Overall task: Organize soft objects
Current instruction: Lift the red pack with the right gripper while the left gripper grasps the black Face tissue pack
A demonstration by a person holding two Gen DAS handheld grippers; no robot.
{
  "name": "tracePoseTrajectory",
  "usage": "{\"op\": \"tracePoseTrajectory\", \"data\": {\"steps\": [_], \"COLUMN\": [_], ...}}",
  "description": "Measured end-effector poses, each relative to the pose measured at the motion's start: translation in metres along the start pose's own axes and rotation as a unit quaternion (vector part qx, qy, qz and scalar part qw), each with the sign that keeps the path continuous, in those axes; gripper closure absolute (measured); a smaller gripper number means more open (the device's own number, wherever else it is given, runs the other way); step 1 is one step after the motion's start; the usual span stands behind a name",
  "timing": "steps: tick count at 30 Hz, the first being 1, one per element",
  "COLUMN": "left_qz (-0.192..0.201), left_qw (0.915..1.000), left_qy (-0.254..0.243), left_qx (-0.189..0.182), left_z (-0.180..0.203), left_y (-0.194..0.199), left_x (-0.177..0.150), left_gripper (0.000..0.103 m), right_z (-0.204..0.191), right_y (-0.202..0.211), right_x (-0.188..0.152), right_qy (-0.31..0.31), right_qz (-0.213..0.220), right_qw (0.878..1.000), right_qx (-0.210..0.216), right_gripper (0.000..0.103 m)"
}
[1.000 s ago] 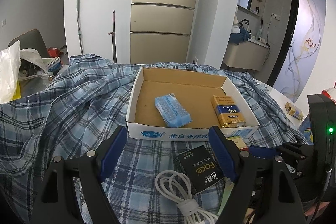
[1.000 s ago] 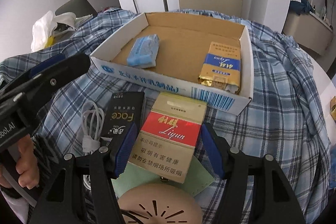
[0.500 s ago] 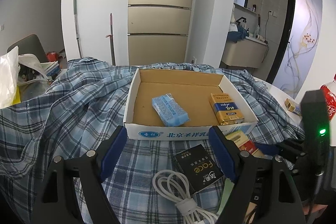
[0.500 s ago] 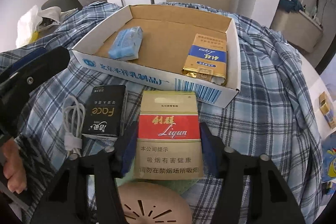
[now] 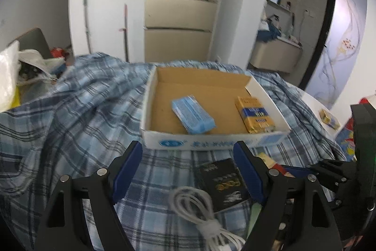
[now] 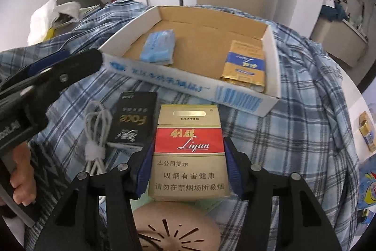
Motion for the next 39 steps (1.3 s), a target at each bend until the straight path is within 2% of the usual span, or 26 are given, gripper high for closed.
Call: {"op": "tracePoseTrajectory", "data": {"steps": [4, 9, 12, 15, 19, 24, 29, 30, 32, 34, 39], "left_qz": [-0.024, -0.067, -0.106, -0.143, -0.155, -0.160, -0.161, -0.158, -0.150, -0.147, -0.158], "left_qw": [0.9997, 0.9975, 0.9937, 0.9869, 0.9835, 0.9819, 0.9853, 0.9861, 0.9866, 0.9867, 0.9852], "left_qy": [0.007, 0.021, 0.029, 0.039, 0.046, 0.032, -0.010, -0.031, -0.054, -0.062, -0.057], "left_qx": [-0.004, 0.001, -0.024, -0.065, -0.081, -0.096, -0.055, -0.041, -0.035, -0.033, -0.034], "left_z": [-0.001, -0.007, -0.003, 0.006, 0.008, 0.021, 0.035, 0.040, 0.048, 0.053, 0.053], "left_y": [-0.007, -0.017, -0.024, -0.031, -0.034, -0.038, -0.043, -0.041, -0.037, -0.036, -0.041], "left_x": [-0.006, -0.014, -0.024, -0.035, -0.038, -0.035, -0.034, -0.034, -0.034, -0.035, -0.043], "left_gripper": [0.032, 0.046, 0.054, 0.066, 0.066, 0.066, 0.065, 0.060, 0.052, 0.045, 0.044], "right_z": [-0.011, -0.012, -0.004, 0.004, 0.007, 0.008, 0.019, 0.022, 0.029, 0.033, 0.040], "right_y": [0.000, 0.001, 0.009, 0.019, 0.023, 0.020, 0.031, 0.037, 0.048, 0.057, 0.065], "right_x": [-0.006, -0.009, -0.006, -0.002, 0.000, 0.000, 0.006, 0.007, 0.012, 0.016, 0.019], "right_qy": [0.006, 0.004, -0.019, -0.019, -0.027, -0.010, -0.032, -0.037, -0.043, -0.034, -0.043], "right_qz": [-0.013, -0.021, -0.008, 0.018, 0.025, 0.019, 0.044, 0.054, 0.078, 0.098, 0.114], "right_qw": [0.999, 0.999, 0.999, 1.000, 0.999, 0.999, 0.998, 0.997, 0.995, 0.992, 0.988], "right_qx": [0.030, 0.044, 0.043, 0.006, 0.005, -0.027, -0.036, -0.036, -0.045, -0.076, -0.095], "right_gripper": [0.048, 0.048, 0.048, 0.048, 0.048, 0.048, 0.048, 0.048, 0.048, 0.048, 0.048]}}
Point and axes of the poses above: each gripper's, at about its wrist camera, not at the fingertips, and y roughly against the way its jaws point, z to its right, x to its top, the point moved 8 cm from there along -y, roughly the way its jaws point, and after that the axes turned 8 degrees about x, right-handed, at the moved point
